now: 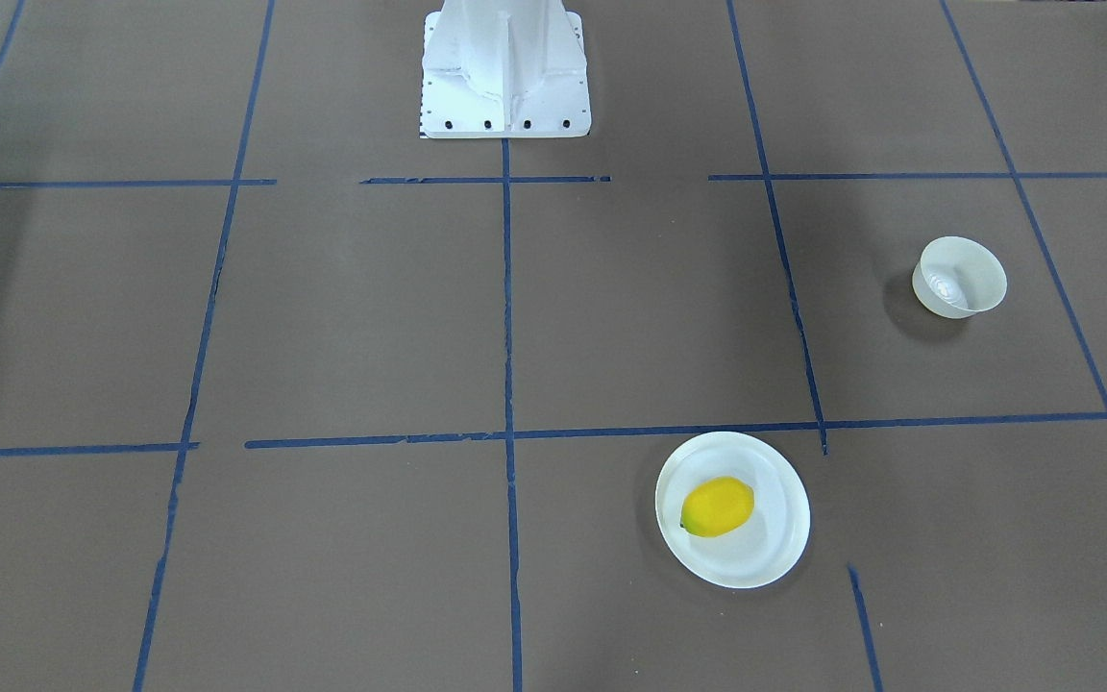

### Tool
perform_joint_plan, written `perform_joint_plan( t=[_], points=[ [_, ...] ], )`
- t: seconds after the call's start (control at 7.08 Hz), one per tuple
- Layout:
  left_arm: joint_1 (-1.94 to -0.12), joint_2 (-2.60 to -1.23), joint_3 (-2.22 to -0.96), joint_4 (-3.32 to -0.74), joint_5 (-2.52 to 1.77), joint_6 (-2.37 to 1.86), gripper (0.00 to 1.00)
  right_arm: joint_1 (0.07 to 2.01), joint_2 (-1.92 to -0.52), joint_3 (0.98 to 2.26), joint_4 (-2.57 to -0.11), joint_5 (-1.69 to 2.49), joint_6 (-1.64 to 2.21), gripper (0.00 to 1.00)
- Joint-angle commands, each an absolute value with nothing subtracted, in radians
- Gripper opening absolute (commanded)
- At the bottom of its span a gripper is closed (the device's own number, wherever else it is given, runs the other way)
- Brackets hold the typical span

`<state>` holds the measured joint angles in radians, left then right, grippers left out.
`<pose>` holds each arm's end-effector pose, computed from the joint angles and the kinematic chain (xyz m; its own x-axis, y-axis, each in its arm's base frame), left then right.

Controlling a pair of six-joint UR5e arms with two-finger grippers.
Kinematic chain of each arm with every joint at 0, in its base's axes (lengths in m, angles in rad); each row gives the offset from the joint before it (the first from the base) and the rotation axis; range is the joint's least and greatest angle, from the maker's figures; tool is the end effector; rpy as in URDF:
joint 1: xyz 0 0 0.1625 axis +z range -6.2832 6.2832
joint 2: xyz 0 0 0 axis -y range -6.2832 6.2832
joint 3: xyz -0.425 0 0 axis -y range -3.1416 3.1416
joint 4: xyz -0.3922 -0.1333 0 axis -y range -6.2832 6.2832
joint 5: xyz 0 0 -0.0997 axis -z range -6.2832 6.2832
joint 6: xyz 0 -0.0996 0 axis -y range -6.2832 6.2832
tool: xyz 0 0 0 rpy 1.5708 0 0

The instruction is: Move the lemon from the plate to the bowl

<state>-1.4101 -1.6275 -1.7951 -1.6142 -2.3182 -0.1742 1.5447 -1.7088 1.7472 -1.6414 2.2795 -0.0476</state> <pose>0.0182 -0.5225 0.5155 0.7052 0.1641 -0.6898 -0.0299 0.9789 0.2023 0.0572 -0.4323 0.6472 0.7574 -0.0464 0.6513 0.0622 0.9981 -0.0012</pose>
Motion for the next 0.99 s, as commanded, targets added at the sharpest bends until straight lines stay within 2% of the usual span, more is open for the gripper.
perform_joint_plan(
  t=[0.0, 0.42, 0.85],
  points=[
    [-1.213, -1.745, -1.822, -1.618, -2.202, -0.338, 1.00, 1.545, -1.709, 1.747, -1.641, 2.279, -0.048, 1.00],
    [-1.011, -1.931, -1.764, -1.609, -2.194, -0.576, 1.00, 1.545, -1.709, 1.747, -1.641, 2.279, -0.048, 1.00],
    [-0.941, -2.178, -1.498, -1.623, -2.195, -0.705, 1.00, 1.545, -1.709, 1.747, -1.641, 2.279, -0.048, 1.00]
  ],
)
